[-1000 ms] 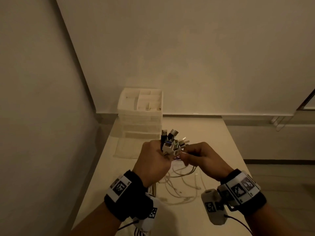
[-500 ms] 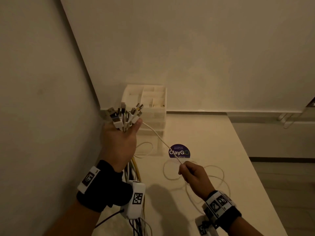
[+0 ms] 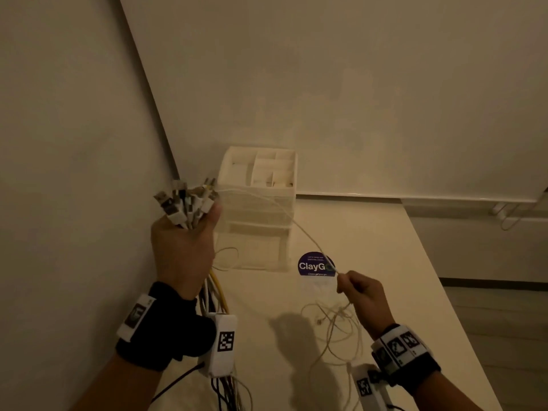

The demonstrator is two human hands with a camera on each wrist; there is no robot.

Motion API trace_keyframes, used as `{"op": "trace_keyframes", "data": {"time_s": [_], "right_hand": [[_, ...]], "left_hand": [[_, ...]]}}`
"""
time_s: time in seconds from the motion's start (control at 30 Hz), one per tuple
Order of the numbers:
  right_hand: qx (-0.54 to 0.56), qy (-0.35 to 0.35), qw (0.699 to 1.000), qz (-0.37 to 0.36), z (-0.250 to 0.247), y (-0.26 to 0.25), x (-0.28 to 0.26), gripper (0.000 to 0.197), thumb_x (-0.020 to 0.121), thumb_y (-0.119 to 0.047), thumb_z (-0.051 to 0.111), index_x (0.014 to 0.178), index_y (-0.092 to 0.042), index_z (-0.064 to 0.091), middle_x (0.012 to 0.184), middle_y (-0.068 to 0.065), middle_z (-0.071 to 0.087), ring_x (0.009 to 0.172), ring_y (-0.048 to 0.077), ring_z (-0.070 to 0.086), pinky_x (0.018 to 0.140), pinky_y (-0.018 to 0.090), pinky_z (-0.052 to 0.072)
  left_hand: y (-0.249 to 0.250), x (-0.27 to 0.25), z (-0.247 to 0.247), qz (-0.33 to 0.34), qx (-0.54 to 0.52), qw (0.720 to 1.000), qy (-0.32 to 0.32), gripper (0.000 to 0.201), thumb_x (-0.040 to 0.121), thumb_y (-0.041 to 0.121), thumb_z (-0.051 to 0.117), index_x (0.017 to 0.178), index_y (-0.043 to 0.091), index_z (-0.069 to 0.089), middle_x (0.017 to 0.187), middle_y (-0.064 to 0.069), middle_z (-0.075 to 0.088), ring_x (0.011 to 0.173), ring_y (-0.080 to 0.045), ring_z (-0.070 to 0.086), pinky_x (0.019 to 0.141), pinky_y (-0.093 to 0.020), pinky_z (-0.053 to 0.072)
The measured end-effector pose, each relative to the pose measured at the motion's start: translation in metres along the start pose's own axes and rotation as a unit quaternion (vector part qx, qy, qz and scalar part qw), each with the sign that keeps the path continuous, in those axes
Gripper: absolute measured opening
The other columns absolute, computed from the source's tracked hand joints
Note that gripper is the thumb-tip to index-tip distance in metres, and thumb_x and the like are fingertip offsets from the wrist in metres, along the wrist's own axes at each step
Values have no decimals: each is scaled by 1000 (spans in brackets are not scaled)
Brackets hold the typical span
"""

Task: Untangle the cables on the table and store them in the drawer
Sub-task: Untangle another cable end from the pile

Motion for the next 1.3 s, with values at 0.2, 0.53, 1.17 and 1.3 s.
{"op": "trace_keyframes", "data": {"time_s": [0.2, 0.53, 1.17, 1.3], "right_hand": [[41, -91, 994, -38, 5, -60, 26, 47, 78, -42, 57, 55, -2, 51, 57, 13, 43, 58, 14, 42, 57, 17, 37], [15, -124, 990, -64, 2, -107, 31, 41, 79, -37, 60, 60, 0, 60, 60, 17, 54, 61, 20, 51, 64, 27, 43], [133, -8, 981, 142, 20, 35, 21, 10, 60, -10, 53, 51, -8, 51, 58, 10, 40, 56, 18, 33, 58, 32, 27], [65, 10, 986, 153, 19, 64, 21, 25, 84, 4, 51, 61, -6, 57, 68, 8, 55, 72, 23, 48, 73, 35, 39]], "left_hand": [[21, -41, 57, 22, 17, 990, -141, 23, 82, 8, 72, 102, -1, 66, 98, -15, 71, 82, -4, 67, 69, -14, 51], [49, -48, 81, 112, -38, 951, -287, 26, 88, 9, 57, 84, 24, 78, 91, -1, 76, 85, -8, 71, 78, -32, 58], [42, -13, 22, 77, -39, 996, -40, 24, 89, 13, 66, 85, -10, 59, 67, -14, 65, 50, -2, 56, 53, -8, 43], [46, -10, 7, 71, -90, 991, -68, 27, 87, 37, 69, 86, 10, 61, 59, 11, 54, 53, -2, 49, 54, -20, 42]]}}
Point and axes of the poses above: each hand's wrist, its own x-axis towards the middle knuckle, its own z-axis out of the palm, y = z × x, the point moved 8 cm from there along x, towards the middle knuckle
